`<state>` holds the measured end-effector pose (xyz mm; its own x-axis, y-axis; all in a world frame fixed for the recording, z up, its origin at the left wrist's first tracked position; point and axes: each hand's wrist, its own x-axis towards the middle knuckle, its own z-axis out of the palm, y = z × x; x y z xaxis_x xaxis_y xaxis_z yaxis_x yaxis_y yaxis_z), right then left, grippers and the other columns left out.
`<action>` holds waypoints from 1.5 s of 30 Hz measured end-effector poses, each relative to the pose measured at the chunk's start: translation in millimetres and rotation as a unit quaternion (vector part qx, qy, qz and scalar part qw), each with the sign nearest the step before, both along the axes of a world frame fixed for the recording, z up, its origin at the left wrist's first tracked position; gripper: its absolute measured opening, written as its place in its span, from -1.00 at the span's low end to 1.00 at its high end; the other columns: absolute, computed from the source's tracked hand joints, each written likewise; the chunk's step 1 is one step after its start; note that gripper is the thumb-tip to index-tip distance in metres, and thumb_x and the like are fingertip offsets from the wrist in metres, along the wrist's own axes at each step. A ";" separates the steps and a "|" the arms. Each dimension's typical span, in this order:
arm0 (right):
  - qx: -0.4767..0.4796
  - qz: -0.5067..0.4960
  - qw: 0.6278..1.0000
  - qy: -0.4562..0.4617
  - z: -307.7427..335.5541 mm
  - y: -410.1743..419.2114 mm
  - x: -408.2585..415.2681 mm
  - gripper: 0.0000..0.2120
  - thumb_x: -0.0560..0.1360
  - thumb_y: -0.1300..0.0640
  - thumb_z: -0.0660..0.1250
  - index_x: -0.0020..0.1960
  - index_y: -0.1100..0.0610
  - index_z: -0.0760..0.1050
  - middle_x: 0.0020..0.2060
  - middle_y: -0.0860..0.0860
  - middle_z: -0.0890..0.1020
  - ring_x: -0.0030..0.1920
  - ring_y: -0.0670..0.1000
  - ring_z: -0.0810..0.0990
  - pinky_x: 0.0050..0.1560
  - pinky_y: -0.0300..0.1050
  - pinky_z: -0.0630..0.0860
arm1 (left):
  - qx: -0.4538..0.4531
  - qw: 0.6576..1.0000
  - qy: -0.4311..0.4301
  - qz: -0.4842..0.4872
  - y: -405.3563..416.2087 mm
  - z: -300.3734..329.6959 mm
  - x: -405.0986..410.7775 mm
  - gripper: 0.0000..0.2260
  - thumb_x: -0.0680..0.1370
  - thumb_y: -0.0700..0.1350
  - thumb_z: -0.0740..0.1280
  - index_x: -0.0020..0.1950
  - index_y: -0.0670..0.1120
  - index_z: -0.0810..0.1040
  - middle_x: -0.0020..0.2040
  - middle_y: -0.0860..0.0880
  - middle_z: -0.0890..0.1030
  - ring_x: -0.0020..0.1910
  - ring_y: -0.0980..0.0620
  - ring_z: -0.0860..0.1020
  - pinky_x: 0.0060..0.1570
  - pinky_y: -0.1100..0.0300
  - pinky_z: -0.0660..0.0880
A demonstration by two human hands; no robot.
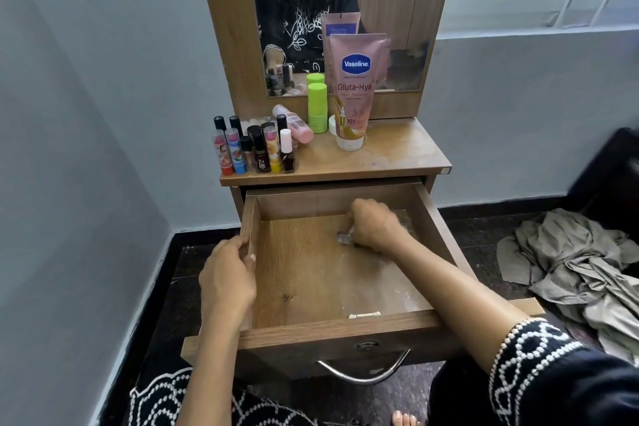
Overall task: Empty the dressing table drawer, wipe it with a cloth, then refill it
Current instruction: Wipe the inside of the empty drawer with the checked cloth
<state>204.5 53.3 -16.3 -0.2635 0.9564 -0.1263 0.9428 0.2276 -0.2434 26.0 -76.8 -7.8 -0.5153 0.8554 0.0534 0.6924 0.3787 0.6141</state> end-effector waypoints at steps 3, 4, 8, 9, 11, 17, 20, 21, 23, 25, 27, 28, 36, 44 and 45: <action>0.032 -0.108 0.993 -0.031 4.1 3.2 15.8 -0.73 0.53 0.20 0.27 0.21 0.22 0.46 0.16 0.16 0.53 0.18 0.19 0.52 0.06 0.03 0.48 | 0.000 1.000 0.001 0.001 0.7 -0.7 -0.8 -0.66 0.58 -0.21 0.23 0.37 -0.12 0.41 0.31 -0.08 0.48 0.23 -0.09 0.48 0.17 0.05 0.40; 0.044 -0.114 0.992 -0.040 3.8 2.7 16.0 -0.74 0.55 0.23 0.23 0.22 0.23 0.46 0.17 0.16 0.53 0.18 0.19 0.52 0.06 0.03 0.48 | -0.001 1.000 0.001 0.001 0.7 -0.8 -0.8 -0.66 0.58 -0.21 0.23 0.37 -0.12 0.41 0.31 -0.08 0.48 0.23 -0.09 0.48 0.16 0.05 0.40; 0.083 -0.019 0.994 -0.075 -1.1 -1.9 8.8 -0.74 0.56 0.35 0.12 0.16 0.23 0.50 0.13 0.18 0.56 0.14 0.21 0.56 0.02 0.03 0.49 | -0.002 1.000 0.000 0.004 0.5 0.4 -0.1 -0.66 0.58 -0.21 0.23 0.37 -0.12 0.41 0.30 -0.09 0.48 0.23 -0.10 0.48 0.16 0.04 0.40; 0.082 0.013 0.994 -0.075 -3.2 -2.0 10.2 -0.74 0.54 0.35 0.13 0.15 0.23 0.50 0.12 0.18 0.56 0.13 0.22 0.56 0.04 0.05 0.50 | -0.004 1.000 0.002 0.003 0.5 0.6 -0.3 -0.66 0.58 -0.21 0.23 0.37 -0.12 0.41 0.30 -0.10 0.48 0.23 -0.10 0.48 0.16 0.04 0.41; 0.060 0.067 0.995 -0.047 -5.9 -0.2 16.3 -0.72 0.51 0.33 0.20 0.17 0.18 0.52 0.14 0.15 0.56 0.14 0.20 0.55 0.10 0.05 0.51 | -0.006 1.000 0.006 0.000 0.6 0.0 -0.5 -0.66 0.58 -0.21 0.23 0.37 -0.12 0.41 0.30 -0.10 0.48 0.23 -0.11 0.48 0.16 0.03 0.41; -0.024 0.064 0.998 0.015 0.1 3.3 17.1 -0.72 0.45 0.35 0.31 0.04 0.06 0.63 0.11 0.08 0.59 0.08 0.13 0.58 0.04 -0.04 0.56 | -0.004 1.000 0.006 -0.005 0.2 -0.8 -1.3 -0.66 0.58 -0.21 0.23 0.37 -0.13 0.41 0.30 -0.10 0.49 0.23 -0.11 0.48 0.17 0.03 0.40; 0.039 0.003 0.998 -0.058 -1.2 -1.2 15.2 -0.75 0.55 0.30 0.17 0.17 0.18 0.50 0.15 0.14 0.55 0.16 0.18 0.53 0.06 0.02 0.47 | -0.002 1.000 0.007 -0.008 1.2 -2.9 -3.1 -0.66 0.58 -0.21 0.23 0.37 -0.12 0.41 0.31 -0.10 0.48 0.24 -0.12 0.47 0.20 0.01 0.38; 0.048 -0.012 0.995 -0.082 -2.8 -2.2 14.6 -0.73 0.56 0.31 0.12 0.19 0.20 0.48 0.16 0.15 0.55 0.17 0.19 0.53 0.06 0.02 0.46 | -0.002 1.000 0.007 -0.008 1.2 -3.6 -3.5 -0.66 0.58 -0.21 0.23 0.37 -0.12 0.41 0.31 -0.10 0.48 0.25 -0.13 0.47 0.21 -0.01 0.37; 0.047 -0.028 0.993 -0.106 -5.2 -2.3 11.7 -0.71 0.57 0.30 0.09 0.24 0.20 0.45 0.19 0.14 0.53 0.20 0.18 0.51 0.07 0.00 0.44 | -0.004 1.000 0.006 -0.009 0.9 -3.9 -3.9 -0.66 0.58 -0.21 0.23 0.37 -0.12 0.41 0.31 -0.11 0.48 0.25 -0.14 0.47 0.21 -0.03 0.38; 0.036 -0.050 0.991 -0.116 -4.7 -1.1 9.8 -0.70 0.58 0.24 0.11 0.29 0.18 0.42 0.22 0.13 0.52 0.24 0.16 0.48 0.11 -0.01 0.43 | -0.006 1.000 0.003 -0.008 0.7 -3.5 -3.4 -0.66 0.58 -0.21 0.23 0.37 -0.12 0.41 0.32 -0.11 0.48 0.25 -0.14 0.47 0.21 -0.04 0.38; 0.025 -0.080 0.988 -0.129 -2.9 1.0 10.4 -0.69 0.57 0.21 0.15 0.30 0.16 0.42 0.23 0.11 0.52 0.25 0.14 0.47 0.12 -0.02 0.43 | -0.006 1.000 0.002 -0.009 0.3 -3.0 -3.2 -0.65 0.58 -0.21 0.24 0.37 -0.13 0.41 0.31 -0.11 0.48 0.25 -0.14 0.47 0.21 -0.04 0.39; 0.020 -0.096 0.985 -0.144 -1.6 1.7 12.7 -0.69 0.56 0.21 0.18 0.28 0.16 0.44 0.22 0.10 0.53 0.24 0.12 0.49 0.09 -0.04 0.44 | -0.006 1.000 0.003 -0.010 0.1 -2.6 -3.2 -0.65 0.58 -0.21 0.24 0.37 -0.12 0.41 0.31 -0.11 0.48 0.25 -0.14 0.47 0.20 -0.04 0.39; -0.032 -0.110 0.961 -0.250 5.7 1.8 24.0 -0.66 0.56 0.17 0.19 0.33 0.15 0.39 0.19 0.03 0.57 0.18 0.06 0.57 -0.11 -0.17 0.48 | -0.009 1.000 -0.003 -0.003 -0.5 0.0 -2.8 -0.65 0.58 -0.20 0.24 0.37 -0.12 0.41 0.30 -0.10 0.49 0.24 -0.12 0.48 0.18 -0.01 0.41; -0.120 -0.119 0.955 -0.244 3.8 -16.2 23.7 -0.40 0.59 0.16 0.11 0.55 0.18 -0.06 0.39 0.14 0.37 0.28 0.08 0.49 -0.08 -0.18 0.46 | -0.004 1.000 -0.004 -0.005 0.7 -3.0 -3.8 -0.65 0.57 -0.20 0.25 0.36 -0.13 0.41 0.29 -0.11 0.50 0.22 -0.13 0.49 0.17 -0.03 0.43; -0.120 -0.135 0.958 -0.221 5.3 -13.9 24.5 -0.44 0.60 0.18 0.10 0.54 0.19 -0.01 0.39 0.15 0.36 0.30 0.11 0.47 0.03 -0.15 0.47 | -0.004 1.000 -0.004 -0.006 0.4 -2.8 -3.6 -0.66 0.57 -0.20 0.25 0.36 -0.13 0.41 0.29 -0.11 0.50 0.22 -0.13 0.49 0.17 -0.03 0.43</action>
<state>228.9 39.4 -10.9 0.1196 0.9119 -0.3927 0.9827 -0.0522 0.1779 22.5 -76.4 -10.6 -0.5046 0.8623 0.0425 0.6926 0.3750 0.6162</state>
